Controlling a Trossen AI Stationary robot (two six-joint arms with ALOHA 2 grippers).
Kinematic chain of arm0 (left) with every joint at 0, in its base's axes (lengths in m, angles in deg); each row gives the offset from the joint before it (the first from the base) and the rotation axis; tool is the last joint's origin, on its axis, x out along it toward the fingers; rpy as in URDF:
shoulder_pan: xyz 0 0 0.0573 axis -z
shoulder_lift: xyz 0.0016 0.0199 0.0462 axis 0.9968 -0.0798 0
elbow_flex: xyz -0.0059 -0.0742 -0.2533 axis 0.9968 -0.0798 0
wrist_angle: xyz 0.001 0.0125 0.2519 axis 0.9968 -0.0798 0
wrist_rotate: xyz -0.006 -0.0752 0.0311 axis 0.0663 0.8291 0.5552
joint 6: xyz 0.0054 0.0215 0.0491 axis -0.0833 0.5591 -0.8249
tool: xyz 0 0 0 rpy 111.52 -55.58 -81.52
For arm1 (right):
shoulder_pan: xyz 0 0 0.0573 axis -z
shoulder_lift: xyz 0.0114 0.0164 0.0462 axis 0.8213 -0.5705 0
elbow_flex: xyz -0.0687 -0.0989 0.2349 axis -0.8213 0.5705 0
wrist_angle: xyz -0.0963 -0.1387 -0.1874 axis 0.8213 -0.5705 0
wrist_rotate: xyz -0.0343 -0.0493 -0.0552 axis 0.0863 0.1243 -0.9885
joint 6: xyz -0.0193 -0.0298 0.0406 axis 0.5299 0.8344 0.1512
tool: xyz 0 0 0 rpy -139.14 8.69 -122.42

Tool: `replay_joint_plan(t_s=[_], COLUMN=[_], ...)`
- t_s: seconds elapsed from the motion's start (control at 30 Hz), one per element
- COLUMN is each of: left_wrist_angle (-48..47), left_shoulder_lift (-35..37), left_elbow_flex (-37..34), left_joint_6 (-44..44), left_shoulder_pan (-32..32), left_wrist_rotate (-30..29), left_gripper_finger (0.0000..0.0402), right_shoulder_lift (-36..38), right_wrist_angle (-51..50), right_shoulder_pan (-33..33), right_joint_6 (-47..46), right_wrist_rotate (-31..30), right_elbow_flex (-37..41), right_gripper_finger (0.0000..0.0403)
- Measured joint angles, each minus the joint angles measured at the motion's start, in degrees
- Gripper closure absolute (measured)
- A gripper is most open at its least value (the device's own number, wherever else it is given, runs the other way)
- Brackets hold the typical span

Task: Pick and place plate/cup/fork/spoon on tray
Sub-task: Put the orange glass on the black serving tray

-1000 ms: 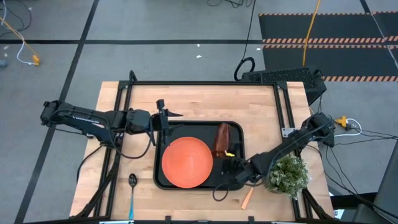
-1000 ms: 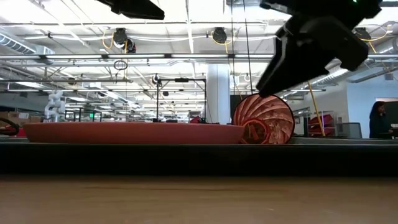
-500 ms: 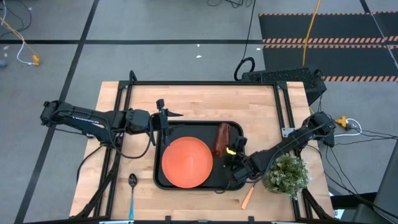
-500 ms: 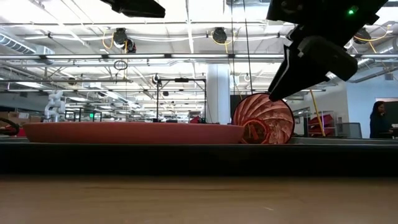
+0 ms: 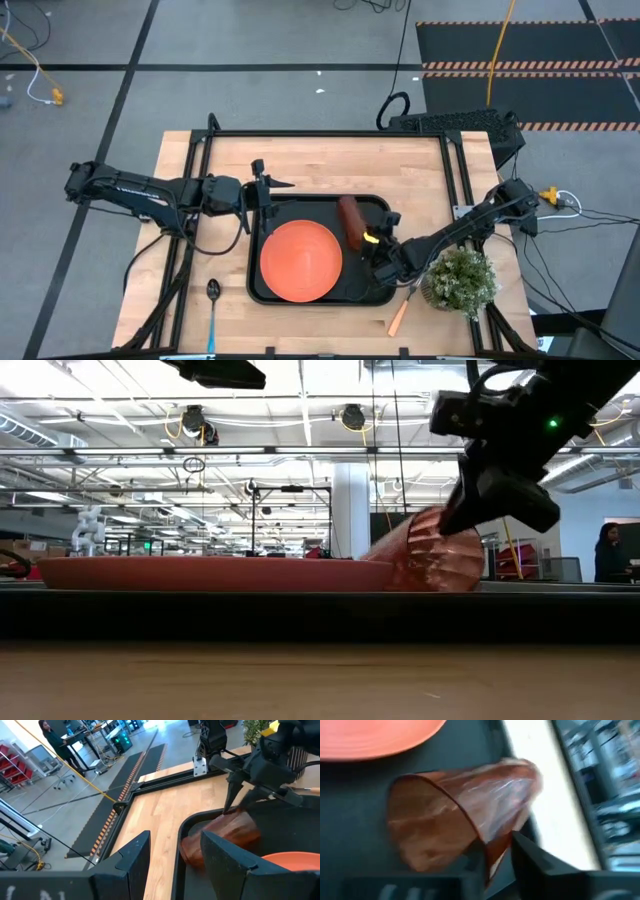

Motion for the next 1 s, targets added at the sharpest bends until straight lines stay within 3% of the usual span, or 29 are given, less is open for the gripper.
replay_joint_plan(t_s=[0.1, 0.27, 0.47, 0.57, 0.7, 0.77, 1.0], left_wrist_angle=[0.0, -0.1, -0.1, -0.1, 0.1, 0.3, 0.4], left_shoulder_lift=[0.0, 0.0, 0.0, 0.0, 0.0, 0.0, 0.0], left_elbow_flex=[0.0, 0.0, 0.0, 0.0, 0.0, 0.0, 0.0], left_joint_6=[-0.1, -0.2, -0.2, -0.2, -0.2, -0.4, -1.1], left_shoulder_pan=[0.0, 0.0, 0.0, 0.0, 0.0, 0.0, 0.0], left_wrist_rotate=[0.0, 0.0, 0.0, 0.0, 0.0, 0.0, 0.0], left_gripper_finger=[0.0224, 0.0224, 0.0224, 0.0224, 0.0224, 0.0224, 0.0224], right_shoulder_lift=[0.1, 0.7, 4.3, 6.9, 9.6, 10.0, 8.1], right_wrist_angle=[-0.5, -4.9, -18.6, -23.6, -27.1, -29.7, -40.5], right_shoulder_pan=[0.1, 0.0, 0.5, 3.4, 11.4, 15.4, 27.0], right_joint_6=[2.4, 5.3, 8.2, 11.0, 12.1, 13.6, 21.5], right_wrist_rotate=[-0.4, -0.3, 0.3, 8.1, 30.4, 38.7, 42.5], right_elbow_flex=[-1.2, -5.8, -15.6, -21.4, -28.0, -30.7, -35.6], right_gripper_finger=[0.0392, 0.0400, 0.0402, 0.0402, 0.0402, 0.0402, 0.0402])
